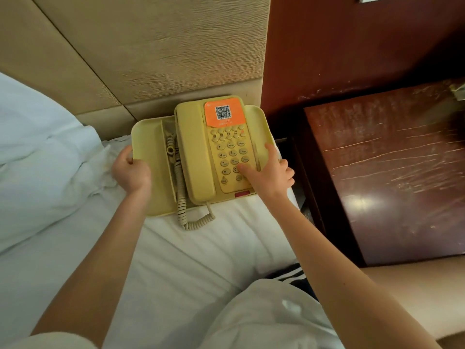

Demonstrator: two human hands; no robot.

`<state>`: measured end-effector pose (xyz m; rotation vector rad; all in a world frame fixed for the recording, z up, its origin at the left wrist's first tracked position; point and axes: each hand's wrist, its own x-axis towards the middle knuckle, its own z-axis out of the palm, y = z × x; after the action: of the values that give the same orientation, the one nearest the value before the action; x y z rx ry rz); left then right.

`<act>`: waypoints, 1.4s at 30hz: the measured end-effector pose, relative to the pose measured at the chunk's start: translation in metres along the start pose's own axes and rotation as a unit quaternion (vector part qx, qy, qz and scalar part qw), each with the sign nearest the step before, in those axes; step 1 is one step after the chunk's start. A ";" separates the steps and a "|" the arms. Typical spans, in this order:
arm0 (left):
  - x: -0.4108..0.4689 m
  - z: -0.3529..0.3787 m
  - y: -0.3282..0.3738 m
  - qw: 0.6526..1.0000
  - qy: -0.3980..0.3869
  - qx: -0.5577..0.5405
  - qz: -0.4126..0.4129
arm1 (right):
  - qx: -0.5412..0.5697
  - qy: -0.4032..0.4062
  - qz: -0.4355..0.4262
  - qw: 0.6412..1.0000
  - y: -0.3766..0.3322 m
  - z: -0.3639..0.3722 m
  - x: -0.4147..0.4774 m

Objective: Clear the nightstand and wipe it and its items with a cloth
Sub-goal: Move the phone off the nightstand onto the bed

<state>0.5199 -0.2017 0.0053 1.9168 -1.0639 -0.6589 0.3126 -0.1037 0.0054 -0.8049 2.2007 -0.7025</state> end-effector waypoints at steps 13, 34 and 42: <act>0.006 0.006 -0.016 0.990 -0.029 0.131 0.051 | 0.006 0.057 -0.012 0.998 0.011 0.016 0.001; -0.080 0.030 0.102 0.899 -0.301 0.153 0.278 | 0.102 0.086 -0.078 0.988 0.020 -0.062 0.009; -0.147 0.100 0.130 0.842 -0.415 0.115 0.324 | 0.163 0.148 -0.062 0.974 0.058 -0.132 0.014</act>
<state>0.3149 -0.1544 0.0713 1.2596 -2.2885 -1.0074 0.1868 -0.0424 0.0434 -0.7071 2.2177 -1.2793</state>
